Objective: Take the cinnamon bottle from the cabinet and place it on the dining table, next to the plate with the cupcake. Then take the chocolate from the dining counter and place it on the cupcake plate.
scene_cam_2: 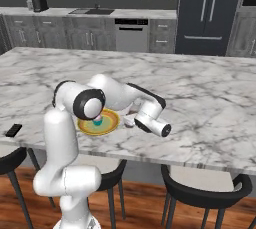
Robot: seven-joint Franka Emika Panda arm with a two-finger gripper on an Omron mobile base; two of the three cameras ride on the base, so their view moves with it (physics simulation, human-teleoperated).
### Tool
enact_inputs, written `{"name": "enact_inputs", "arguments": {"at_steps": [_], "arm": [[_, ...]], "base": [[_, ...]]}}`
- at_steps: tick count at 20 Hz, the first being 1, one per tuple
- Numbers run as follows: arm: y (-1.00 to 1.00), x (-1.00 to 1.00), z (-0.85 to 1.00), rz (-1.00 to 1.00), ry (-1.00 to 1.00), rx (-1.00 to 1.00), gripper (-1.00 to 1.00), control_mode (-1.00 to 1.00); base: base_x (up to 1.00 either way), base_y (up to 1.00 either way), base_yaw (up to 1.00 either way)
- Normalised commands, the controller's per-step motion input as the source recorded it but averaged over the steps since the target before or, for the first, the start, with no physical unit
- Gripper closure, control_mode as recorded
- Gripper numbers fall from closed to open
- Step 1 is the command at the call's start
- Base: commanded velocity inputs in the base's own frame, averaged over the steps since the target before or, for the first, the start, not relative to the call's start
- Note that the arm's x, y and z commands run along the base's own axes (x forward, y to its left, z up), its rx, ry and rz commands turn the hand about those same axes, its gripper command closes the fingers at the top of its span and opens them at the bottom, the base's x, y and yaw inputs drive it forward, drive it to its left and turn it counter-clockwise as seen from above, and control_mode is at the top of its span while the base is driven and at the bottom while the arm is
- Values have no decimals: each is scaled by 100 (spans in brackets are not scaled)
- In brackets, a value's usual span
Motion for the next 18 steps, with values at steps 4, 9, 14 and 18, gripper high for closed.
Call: {"name": "enact_inputs", "arguments": {"at_steps": [4, 9, 14, 18], "arm": [[19, -6, 0, 0, -2, -3, 100, -100], [47, -23, 0, 0, -4, -18, -100, -100], [9, -15, 18, 0, 0, -12, -100, -100], [0, -33, 55, 0, 0, -1, -100, -100]], "base": [[0, 0, 0], [0, 0, 0], [0, 0, 0], [0, 0, 0]]}}
